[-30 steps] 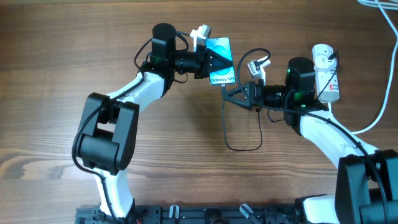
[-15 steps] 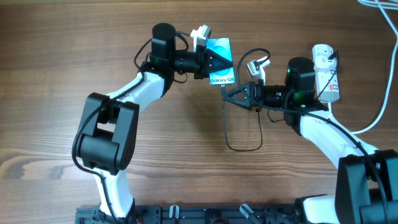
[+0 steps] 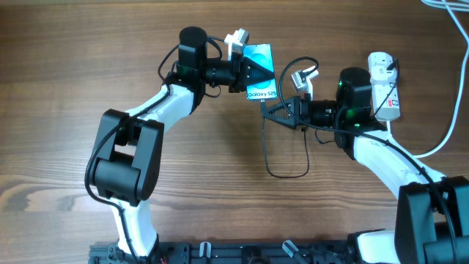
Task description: Plug charger to phone and switch on socket
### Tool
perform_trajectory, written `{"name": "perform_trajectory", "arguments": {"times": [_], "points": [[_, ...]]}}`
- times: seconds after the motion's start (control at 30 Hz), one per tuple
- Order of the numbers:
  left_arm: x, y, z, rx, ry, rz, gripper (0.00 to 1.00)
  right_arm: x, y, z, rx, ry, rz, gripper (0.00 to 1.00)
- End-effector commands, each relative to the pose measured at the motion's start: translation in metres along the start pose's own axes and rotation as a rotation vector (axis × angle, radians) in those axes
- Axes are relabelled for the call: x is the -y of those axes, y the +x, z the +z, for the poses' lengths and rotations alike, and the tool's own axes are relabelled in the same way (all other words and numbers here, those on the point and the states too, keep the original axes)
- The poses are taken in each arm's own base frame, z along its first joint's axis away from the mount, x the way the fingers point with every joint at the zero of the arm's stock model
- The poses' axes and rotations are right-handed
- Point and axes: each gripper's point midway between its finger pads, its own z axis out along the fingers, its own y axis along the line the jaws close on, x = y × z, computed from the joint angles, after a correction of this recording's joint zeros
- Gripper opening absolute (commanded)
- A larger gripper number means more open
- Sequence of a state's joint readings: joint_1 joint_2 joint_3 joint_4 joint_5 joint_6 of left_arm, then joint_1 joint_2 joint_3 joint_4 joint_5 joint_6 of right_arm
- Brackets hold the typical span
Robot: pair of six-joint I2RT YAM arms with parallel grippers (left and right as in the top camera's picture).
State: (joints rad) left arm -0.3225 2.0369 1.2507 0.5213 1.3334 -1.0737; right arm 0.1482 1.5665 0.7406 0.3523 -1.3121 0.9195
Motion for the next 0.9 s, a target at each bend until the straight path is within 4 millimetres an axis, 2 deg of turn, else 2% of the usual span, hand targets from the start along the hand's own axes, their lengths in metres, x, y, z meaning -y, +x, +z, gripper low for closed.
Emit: {"name": "perform_trajectory", "arguments": {"times": [0.0,0.3,0.87], "points": [[0.015,0.028,0.016,-0.16,0.067,0.043,0.04,0.005,-0.023,-0.004,0.122,0.07,-0.035,0.04],[0.016,0.03,0.018,-0.171,0.071,0.044,0.04,0.001,-0.03,-0.005,0.147,0.068,-0.072,0.04],[0.024,0.053,0.026,-0.278,0.134,0.175,0.04,0.002,-0.034,-0.006,0.17,0.082,-0.1,0.04]]}}
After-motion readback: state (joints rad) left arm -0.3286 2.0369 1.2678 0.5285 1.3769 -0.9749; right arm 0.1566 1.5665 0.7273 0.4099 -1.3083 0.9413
